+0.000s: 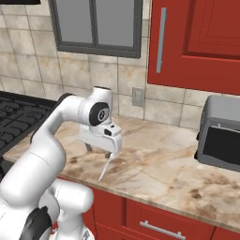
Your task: Take the fork and place it on the left side of the plate. Then take the spoon and place it on the right side of the plate. Make sure they're directly next to the plate.
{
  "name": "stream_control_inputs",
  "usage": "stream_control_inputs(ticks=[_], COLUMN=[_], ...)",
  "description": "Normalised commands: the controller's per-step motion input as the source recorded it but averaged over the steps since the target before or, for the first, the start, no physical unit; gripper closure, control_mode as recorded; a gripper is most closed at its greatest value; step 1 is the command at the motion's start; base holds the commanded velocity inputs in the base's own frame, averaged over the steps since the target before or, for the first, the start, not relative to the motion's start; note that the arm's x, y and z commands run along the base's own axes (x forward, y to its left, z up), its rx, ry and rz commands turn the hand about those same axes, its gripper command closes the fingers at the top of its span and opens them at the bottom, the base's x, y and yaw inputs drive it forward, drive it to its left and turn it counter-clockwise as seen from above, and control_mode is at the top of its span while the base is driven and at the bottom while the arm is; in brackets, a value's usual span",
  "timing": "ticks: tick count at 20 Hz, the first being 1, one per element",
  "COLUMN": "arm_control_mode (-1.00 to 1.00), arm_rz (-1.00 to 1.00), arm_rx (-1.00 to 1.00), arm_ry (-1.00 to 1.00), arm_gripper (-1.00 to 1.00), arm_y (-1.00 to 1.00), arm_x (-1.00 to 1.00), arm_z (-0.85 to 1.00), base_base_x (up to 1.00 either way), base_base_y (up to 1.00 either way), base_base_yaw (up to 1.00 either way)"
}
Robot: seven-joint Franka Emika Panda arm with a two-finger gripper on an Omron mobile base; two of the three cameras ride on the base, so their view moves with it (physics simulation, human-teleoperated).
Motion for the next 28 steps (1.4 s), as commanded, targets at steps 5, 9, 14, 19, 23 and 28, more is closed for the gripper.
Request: stream_control_inputs(ticks=[5, 9, 14, 19, 23, 28], arm_control_mode=[-1.00, -1.00, -1.00, -1.00, -1.00, -1.00], arm_rz=[0.00, 0.00, 0.00, 0.00, 0.00, 0.00], arm_rx=[-0.01, -0.01, 0.00, 0.00, -0.03, -0.04], arm_ry=[0.00, 0.00, 0.00, 0.04, 0.03, 0.00], arm_gripper=[-1.00, -1.00, -1.00, -1.00, -1.00, -1.00], arm_y=[0.09, 0.37, 0.24, 0.09, 0.00, -0.05], arm_x=[0.18, 0.49, 0.62, 0.55, 0.13, 0.00], arm_z=[-0.61, -0.44, -0.33, -0.35, -0.31, -0.33], base_base_x=[0.00, 0.00, 0.00, 0.00, 0.00, 0.00], base_base_y=[0.00, 0.00, 0.00, 0.00, 0.00, 0.00], base_base_yaw=[0.00, 0.00, 0.00, 0.00, 0.00, 0.00])
